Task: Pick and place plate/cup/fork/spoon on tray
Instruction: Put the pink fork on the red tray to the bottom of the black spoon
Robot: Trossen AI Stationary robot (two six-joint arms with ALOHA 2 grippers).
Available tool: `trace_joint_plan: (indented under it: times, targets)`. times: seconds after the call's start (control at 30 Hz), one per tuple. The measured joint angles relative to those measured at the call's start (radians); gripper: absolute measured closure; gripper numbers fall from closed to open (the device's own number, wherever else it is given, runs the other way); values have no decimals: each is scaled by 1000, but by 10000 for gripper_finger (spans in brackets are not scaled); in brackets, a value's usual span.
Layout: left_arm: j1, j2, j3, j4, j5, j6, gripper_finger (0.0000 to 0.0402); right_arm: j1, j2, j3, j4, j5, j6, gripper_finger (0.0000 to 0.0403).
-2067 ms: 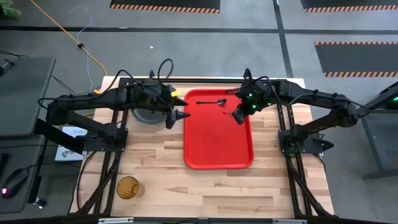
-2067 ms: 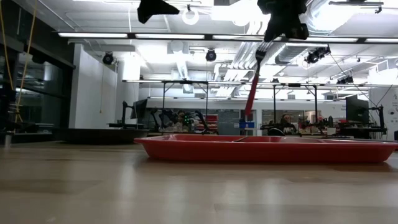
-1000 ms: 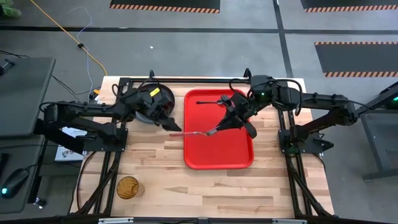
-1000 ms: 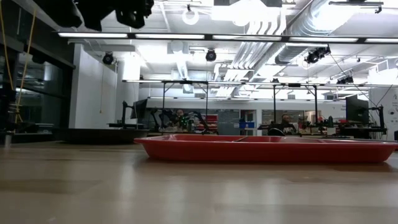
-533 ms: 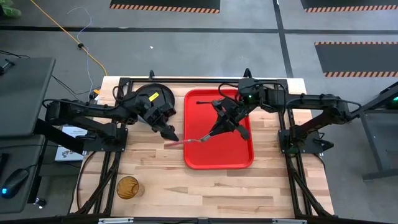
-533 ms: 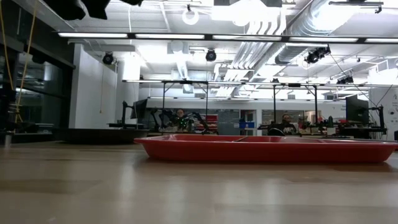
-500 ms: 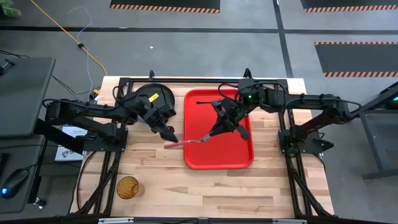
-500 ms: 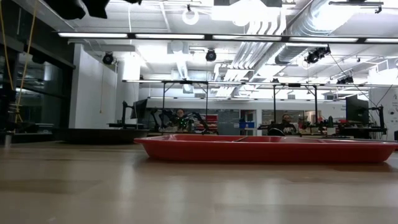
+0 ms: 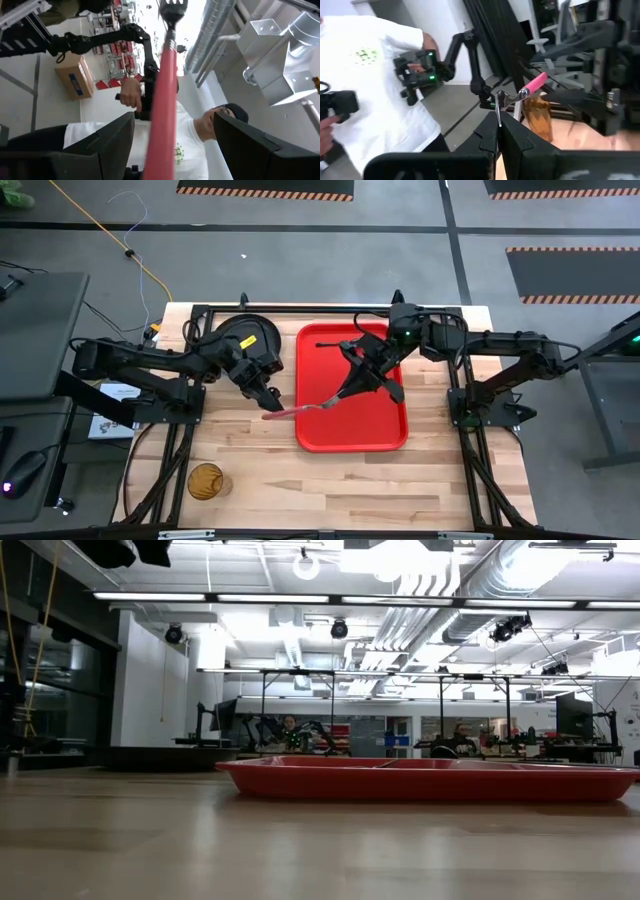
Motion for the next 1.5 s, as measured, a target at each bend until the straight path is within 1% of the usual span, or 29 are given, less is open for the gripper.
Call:
trace_joint_plan:
  times: [0.1, 0.33, 0.43, 0.7, 0.87, 1.03, 1.13, 1.37, 1.5]
  targets:
    - [-25, 0, 0, -11, 25, 1, 140, 0, 0, 0, -8, 27, 2, 403]
    - [-63, 10, -1, -27, 30, 48, 142, 0, 0, 0, -29, 14, 0, 403]
    - [-63, 23, -1, -34, 30, 54, 154, 0, 0, 0, -29, -19, 16, 403]
    - [-63, 41, -1, -28, 31, 72, 199, 1, 9, 0, -20, -19, 24, 403]
    - [-63, 76, -2, -32, 33, 98, 208, 7, 46, 0, -23, -46, 47, 403]
    - [-61, 76, -2, -26, 48, 115, 215, 8, 47, 0, -15, -51, 48, 403]
    - [-61, 76, -2, -25, 50, 119, 237, 8, 44, 0, -14, -51, 51, 403]
    - [-61, 76, -2, -25, 63, 139, 316, 8, 45, 0, -14, -35, 51, 403]
    - [-61, 73, 0, -18, 71, 160, 338, 8, 46, 0, -18, -35, 51, 403]
